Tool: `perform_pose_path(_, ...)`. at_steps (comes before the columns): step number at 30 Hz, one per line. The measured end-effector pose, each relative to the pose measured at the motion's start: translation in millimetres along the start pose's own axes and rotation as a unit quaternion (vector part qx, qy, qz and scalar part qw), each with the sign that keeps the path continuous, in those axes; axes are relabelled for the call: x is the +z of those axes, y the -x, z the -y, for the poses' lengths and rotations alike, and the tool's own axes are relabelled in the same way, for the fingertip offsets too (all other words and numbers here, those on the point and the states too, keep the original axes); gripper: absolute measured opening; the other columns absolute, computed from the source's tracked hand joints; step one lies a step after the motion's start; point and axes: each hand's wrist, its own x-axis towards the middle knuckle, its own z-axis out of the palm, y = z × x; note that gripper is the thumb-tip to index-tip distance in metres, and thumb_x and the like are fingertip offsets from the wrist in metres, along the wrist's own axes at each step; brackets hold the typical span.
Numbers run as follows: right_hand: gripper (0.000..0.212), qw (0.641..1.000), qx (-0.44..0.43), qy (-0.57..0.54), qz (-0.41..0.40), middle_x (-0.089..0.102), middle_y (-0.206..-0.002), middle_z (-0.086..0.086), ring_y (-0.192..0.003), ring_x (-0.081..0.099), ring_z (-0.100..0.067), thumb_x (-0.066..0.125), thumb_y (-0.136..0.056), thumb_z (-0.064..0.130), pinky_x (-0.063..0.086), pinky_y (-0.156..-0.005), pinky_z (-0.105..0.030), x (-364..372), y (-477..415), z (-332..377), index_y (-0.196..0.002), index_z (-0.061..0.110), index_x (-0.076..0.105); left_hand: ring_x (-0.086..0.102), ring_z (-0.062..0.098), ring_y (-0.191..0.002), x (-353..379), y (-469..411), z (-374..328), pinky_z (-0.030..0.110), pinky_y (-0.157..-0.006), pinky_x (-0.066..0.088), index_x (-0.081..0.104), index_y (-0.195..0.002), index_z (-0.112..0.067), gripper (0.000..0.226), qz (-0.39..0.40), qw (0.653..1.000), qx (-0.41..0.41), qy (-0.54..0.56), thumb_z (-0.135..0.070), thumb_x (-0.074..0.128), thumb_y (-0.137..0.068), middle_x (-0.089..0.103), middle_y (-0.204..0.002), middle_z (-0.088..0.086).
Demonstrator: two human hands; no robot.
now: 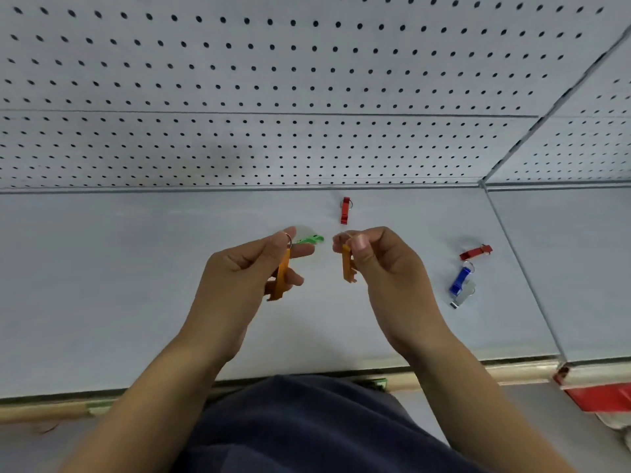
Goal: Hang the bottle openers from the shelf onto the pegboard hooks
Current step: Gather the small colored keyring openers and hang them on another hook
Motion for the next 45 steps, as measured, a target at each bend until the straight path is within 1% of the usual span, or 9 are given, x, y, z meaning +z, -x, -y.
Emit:
perform_pose_path(3, 0.032, 0.997, -0.005, -0.057, 0.049, 0.077, -0.099, 0.001, -0.089, 0.071, -0.012, 0.055, -0.086, 0.046, 0.057, -0.079, -0.028, 21.2, 15.9, 22.6, -0.093, 0.016, 0.066, 0.060, 0.019, -0.075, -18.4, 18.2, -8.1, 0.035, -0.083, 0.057, 0.079, -0.084, -0.049, 0.024, -0.041, 0.998, 0.022, 0.040, -0.055, 0.057, -0.076, 0.078, -0.097, 0.003)
perform_pose_path(6, 0.031, 0.988, -0.023, -0.121, 0.090, 0.078, -0.100, -0.003, -0.093, 0.073, -0.021, 0.060, -0.084, 0.039, 0.055, -0.084, -0.041, 42.4, 30.0, 40.1, -0.092, 0.009, 0.065, 0.057, 0.018, -0.075, -41.9, 34.9, -10.7, 0.031, -0.081, 0.054, 0.078, -0.103, -0.034, 0.030, -0.079, 0.990, 0.042, 0.111, -0.043, 0.060, -0.081, 0.075, -0.088, -0.002)
perform_pose_path(13, 0.032, 0.960, -0.055, -0.224, 0.162, 0.077, -0.093, -0.003, -0.083, 0.069, -0.018, 0.071, -0.072, 0.040, 0.050, -0.076, -0.035, 104.0, 51.9, 86.3, -0.091, 0.015, 0.067, 0.053, 0.015, -0.079, -107.6, 77.8, -23.8, 0.033, -0.084, 0.047, 0.075, -0.116, -0.019, 0.038, -0.116, 0.970, 0.073, 0.199, -0.040, 0.056, -0.090, 0.068, -0.089, -0.003)
perform_pose_path(18, 0.033, 0.939, -0.121, -0.285, 0.149, 0.074, -0.086, -0.003, -0.077, 0.065, -0.018, 0.070, -0.074, 0.034, 0.051, -0.078, -0.031, 157.5, 72.3, 123.3, -0.095, 0.009, 0.063, 0.052, 0.013, -0.067, -160.3, 104.3, -48.7, 0.027, -0.078, 0.048, 0.081, -0.102, -0.024, 0.029, -0.083, 0.964, 0.116, 0.223, -0.034, 0.061, -0.083, 0.077, -0.109, 0.000)
perform_pose_path(23, 0.030, 0.938, -0.180, -0.265, 0.129, 0.077, -0.089, -0.002, -0.074, 0.065, -0.017, 0.074, -0.070, 0.037, 0.047, -0.067, -0.028, 207.9, 103.4, 156.4, -0.089, 0.016, 0.066, 0.059, 0.012, -0.067, -218.7, 121.4, -72.4, 0.029, -0.079, 0.050, 0.081, -0.101, -0.019, 0.030, -0.060, 0.952, 0.132, 0.271, -0.029, 0.068, -0.077, 0.077, -0.094, 0.005)
perform_pose_path(32, 0.023, 0.921, -0.303, -0.240, 0.053, 0.077, -0.090, -0.005, -0.077, 0.067, -0.017, 0.082, -0.076, 0.023, 0.055, -0.064, -0.021, 291.3, 141.2, 192.6, -0.091, 0.014, 0.066, 0.073, 0.006, -0.097, -296.1, 147.1, -93.5, 0.025, -0.092, 0.050, 0.082, -0.098, -0.023, 0.045, -0.078, 0.952, 0.222, 0.196, -0.037, 0.079, -0.056, 0.080, -0.101, -0.001)
perform_pose_path(36, 0.019, 0.907, -0.357, -0.221, 0.024, 0.077, -0.092, -0.003, -0.081, 0.067, -0.018, 0.080, -0.076, 0.016, 0.054, -0.068, -0.026, 323.2, 143.1, 202.8, -0.088, 0.018, 0.067, 0.071, 0.007, -0.084, -324.3, 148.6, -92.3, 0.014, -0.072, 0.053, 0.082, -0.096, -0.023, 0.041, -0.115, 0.944, 0.262, 0.165, -0.033, 0.083, -0.056, 0.080, -0.093, -0.001)
perform_pose_path(40, 0.022, 0.908, -0.391, -0.151, -0.012, 0.076, -0.099, -0.005, -0.078, 0.062, -0.023, 0.083, -0.081, 0.015, 0.052, -0.070, -0.044, 344.7, 134.1, 207.8, -0.094, 0.020, 0.067, 0.068, 0.009, -0.083, -346.2, 150.3, -91.6, 0.028, -0.077, 0.053, 0.081, -0.094, -0.027, 0.039, -0.128, 0.942, 0.277, 0.139, -0.034, 0.084, -0.057, 0.078, -0.088, -0.004)
perform_pose_path(45, 0.028, 0.906, -0.414, -0.068, -0.058, 0.073, -0.095, 0.007, -0.083, 0.066, -0.013, 0.085, -0.080, 0.018, 0.054, -0.078, -0.036, 361.3, 127.5, 209.7, -0.094, 0.031, 0.065, 0.065, 0.006, -0.076, -364.0, 148.1, -93.5, 0.017, -0.063, 0.049, 0.080, -0.094, -0.027, 0.038, -0.130, 0.935, 0.298, 0.145, -0.038, 0.083, -0.058, 0.077, -0.086, -0.005)
